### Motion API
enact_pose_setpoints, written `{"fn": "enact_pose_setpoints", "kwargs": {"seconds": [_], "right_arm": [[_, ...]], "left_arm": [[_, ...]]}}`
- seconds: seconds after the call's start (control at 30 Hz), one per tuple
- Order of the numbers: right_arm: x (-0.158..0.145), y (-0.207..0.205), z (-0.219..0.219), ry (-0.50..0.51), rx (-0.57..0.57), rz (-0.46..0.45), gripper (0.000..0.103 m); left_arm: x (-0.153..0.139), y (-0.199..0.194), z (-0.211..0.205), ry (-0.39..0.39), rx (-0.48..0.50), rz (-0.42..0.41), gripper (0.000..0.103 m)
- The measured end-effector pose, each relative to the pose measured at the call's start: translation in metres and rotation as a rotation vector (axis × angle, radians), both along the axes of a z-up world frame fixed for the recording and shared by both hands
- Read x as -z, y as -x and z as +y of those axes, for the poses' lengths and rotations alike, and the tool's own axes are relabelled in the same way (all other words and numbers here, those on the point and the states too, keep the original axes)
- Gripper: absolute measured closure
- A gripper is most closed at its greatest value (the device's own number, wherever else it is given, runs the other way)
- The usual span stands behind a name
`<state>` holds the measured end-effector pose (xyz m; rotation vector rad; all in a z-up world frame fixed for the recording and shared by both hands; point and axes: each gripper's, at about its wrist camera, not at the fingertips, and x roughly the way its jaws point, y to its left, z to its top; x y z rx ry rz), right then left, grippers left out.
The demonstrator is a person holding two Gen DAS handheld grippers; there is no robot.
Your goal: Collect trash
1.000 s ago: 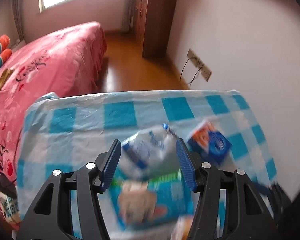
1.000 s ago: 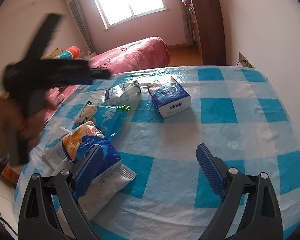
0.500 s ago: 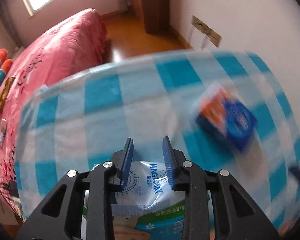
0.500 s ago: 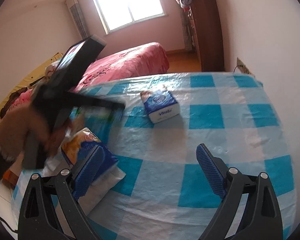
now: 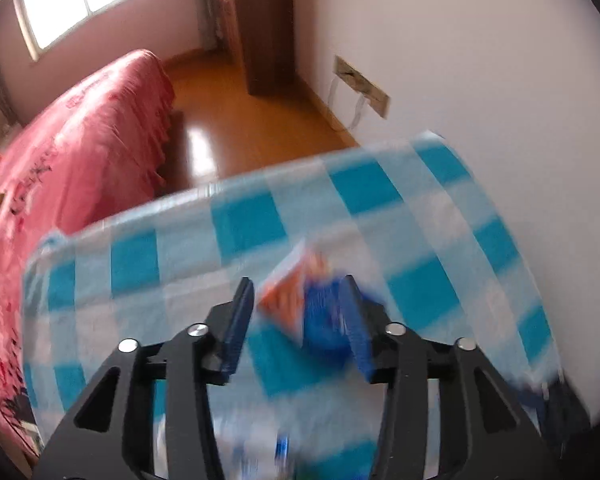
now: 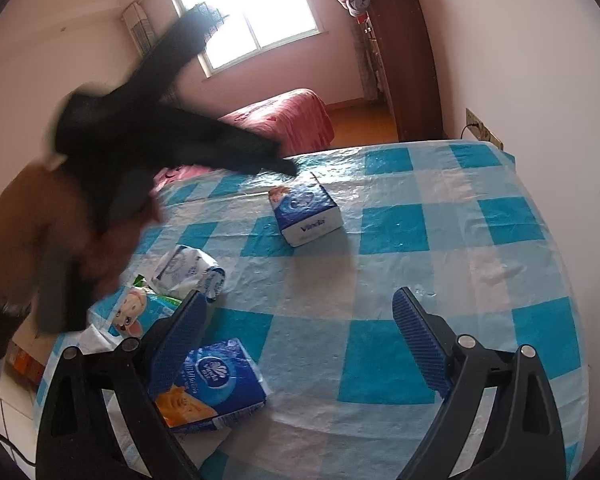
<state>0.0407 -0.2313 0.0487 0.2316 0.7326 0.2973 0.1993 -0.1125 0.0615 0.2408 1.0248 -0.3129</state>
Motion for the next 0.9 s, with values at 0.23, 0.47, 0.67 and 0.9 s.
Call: {"fn": "enact_pose_setpoints", "kwargs": {"seconds": [0.23, 0.47, 0.67, 0.9], "right_arm": [[0.009, -0.002, -0.001, -0.019, -0.007, 0.033, 0.010], [0.010, -0.002, 0.000, -0.066, -0.049, 0.042, 0.010], [0.017, 0.011, 0.001, -0.133, -0.091, 0.073, 0.010], [0.022, 0.040, 0.011, -0.181, -0.136, 0.099, 0.010]], "left_arm": [[0.043, -0.029, -0.023, -0.136, -0.025, 0.079, 0.053], [0.042, 0.022, 0.013, -0.093, 0.014, 0.123, 0.053], [0.041, 0.076, 0.058, -0.003, 0.015, 0.163, 0.053], [0.007, 0.130, 0.112, 0.157, -0.017, 0.059, 0.052]]}}
